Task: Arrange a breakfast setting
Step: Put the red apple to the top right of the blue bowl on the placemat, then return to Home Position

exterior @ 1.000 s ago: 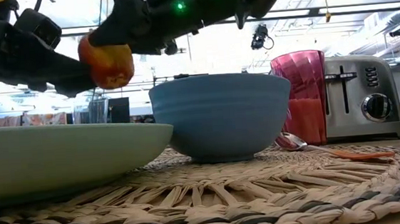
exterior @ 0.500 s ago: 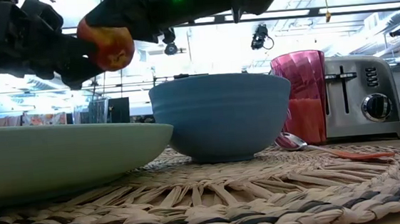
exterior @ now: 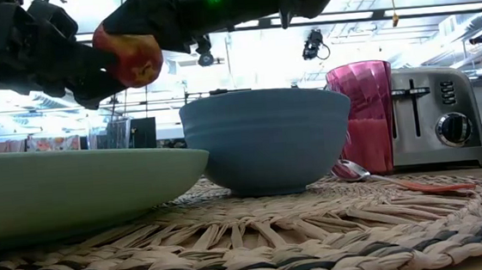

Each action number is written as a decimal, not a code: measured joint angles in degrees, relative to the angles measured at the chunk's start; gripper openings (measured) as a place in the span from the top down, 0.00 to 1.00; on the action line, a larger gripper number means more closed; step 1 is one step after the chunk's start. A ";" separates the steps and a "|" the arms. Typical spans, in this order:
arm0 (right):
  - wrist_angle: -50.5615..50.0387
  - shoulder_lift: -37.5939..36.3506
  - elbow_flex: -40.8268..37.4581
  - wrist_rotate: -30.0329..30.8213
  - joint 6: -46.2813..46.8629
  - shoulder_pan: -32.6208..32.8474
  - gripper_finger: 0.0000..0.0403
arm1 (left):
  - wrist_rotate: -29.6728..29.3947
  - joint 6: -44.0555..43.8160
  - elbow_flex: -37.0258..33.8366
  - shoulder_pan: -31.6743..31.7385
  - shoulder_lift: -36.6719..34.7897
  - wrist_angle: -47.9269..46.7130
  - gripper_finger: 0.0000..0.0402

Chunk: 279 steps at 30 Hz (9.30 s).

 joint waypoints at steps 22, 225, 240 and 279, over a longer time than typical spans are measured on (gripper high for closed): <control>2.01 0.07 0.00 0.29 -1.09 -0.39 0.19 | -1.15 -2.02 0.22 0.07 -0.07 2.85 0.22; -51.91 -33.86 -0.11 5.67 3.67 7.63 0.05 | 6.51 -6.70 32.68 8.83 22.36 -44.71 0.56; -33.68 -38.56 -12.51 -6.13 11.47 4.76 0.24 | 8.27 -6.79 56.49 8.31 21.91 -68.77 0.45; -5.50 -65.68 -50.77 -14.43 13.84 -8.59 0.82 | 10.53 1.15 34.59 17.51 -24.01 -57.40 0.88</control>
